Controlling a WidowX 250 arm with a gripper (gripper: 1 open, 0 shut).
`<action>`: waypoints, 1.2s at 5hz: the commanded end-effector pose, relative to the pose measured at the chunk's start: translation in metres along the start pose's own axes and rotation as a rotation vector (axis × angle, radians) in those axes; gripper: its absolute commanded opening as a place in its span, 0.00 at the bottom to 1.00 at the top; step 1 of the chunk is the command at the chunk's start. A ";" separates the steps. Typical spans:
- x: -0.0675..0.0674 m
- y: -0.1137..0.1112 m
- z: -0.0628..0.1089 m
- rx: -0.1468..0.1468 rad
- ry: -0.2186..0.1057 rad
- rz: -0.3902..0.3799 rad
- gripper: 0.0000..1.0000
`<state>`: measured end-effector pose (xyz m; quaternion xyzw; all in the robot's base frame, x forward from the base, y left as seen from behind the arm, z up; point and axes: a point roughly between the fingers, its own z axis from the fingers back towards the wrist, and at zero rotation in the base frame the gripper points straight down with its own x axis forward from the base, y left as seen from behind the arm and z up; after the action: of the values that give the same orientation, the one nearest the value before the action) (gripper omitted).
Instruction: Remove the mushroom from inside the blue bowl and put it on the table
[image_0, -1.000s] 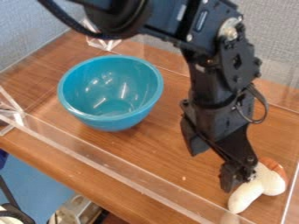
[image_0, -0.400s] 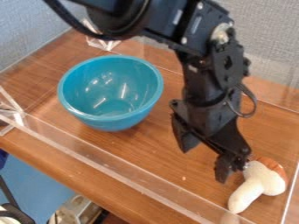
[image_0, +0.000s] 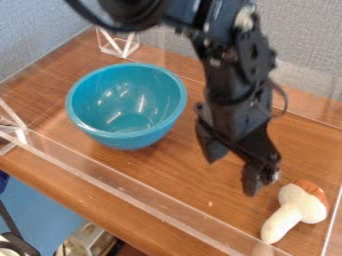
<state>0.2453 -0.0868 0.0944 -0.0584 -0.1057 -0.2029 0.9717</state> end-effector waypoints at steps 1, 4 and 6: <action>0.012 -0.001 0.029 -0.005 -0.032 -0.051 1.00; 0.016 -0.018 0.020 -0.037 -0.021 -0.081 1.00; 0.020 -0.013 0.032 -0.033 -0.008 0.011 1.00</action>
<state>0.2442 -0.1019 0.1173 -0.0749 -0.0822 -0.2016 0.9731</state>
